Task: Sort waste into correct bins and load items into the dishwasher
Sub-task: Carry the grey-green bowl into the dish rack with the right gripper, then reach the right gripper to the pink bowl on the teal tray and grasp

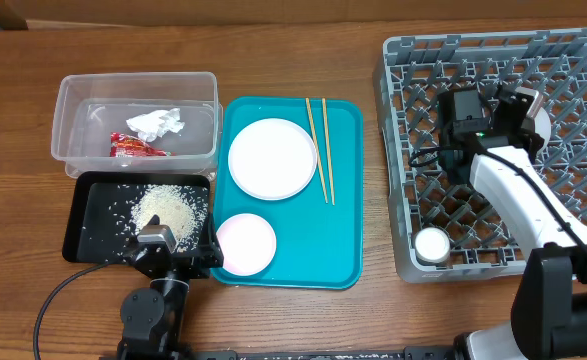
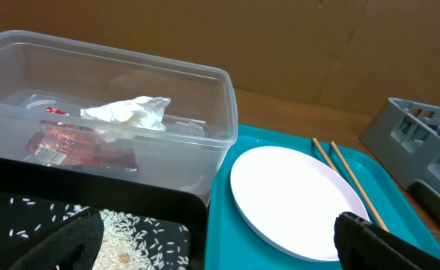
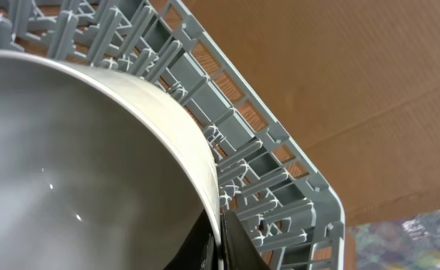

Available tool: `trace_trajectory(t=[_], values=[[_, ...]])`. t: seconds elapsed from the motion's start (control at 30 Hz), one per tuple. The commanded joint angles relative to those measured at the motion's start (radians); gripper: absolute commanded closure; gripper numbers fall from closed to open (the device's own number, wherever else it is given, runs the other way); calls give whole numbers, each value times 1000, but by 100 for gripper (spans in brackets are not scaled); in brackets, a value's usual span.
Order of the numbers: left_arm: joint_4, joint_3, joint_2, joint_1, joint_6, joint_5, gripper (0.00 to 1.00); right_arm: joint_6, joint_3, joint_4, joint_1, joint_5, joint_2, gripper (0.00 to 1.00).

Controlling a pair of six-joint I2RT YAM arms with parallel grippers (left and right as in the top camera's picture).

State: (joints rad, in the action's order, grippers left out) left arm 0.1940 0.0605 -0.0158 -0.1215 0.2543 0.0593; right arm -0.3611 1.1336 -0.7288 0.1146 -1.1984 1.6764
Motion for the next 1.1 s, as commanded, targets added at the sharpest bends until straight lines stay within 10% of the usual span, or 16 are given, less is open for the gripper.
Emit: trace_trajectory(t=[0.0, 0.4, 0.6, 1.07], values=[[-1, -4, 11, 11, -15, -8, 0, 29, 12, -18, 58, 10, 33, 96], [-1, -4, 11, 11, -15, -8, 0, 6, 12, -159, 173, -12, 33, 96], [-1, -3, 11, 11, -15, -8, 0, -187, 14, -280, 211, 20, 31, 60], [-1, -4, 11, 11, -15, -8, 0, -147, 257, -386, 447, 574, -86, 43]])
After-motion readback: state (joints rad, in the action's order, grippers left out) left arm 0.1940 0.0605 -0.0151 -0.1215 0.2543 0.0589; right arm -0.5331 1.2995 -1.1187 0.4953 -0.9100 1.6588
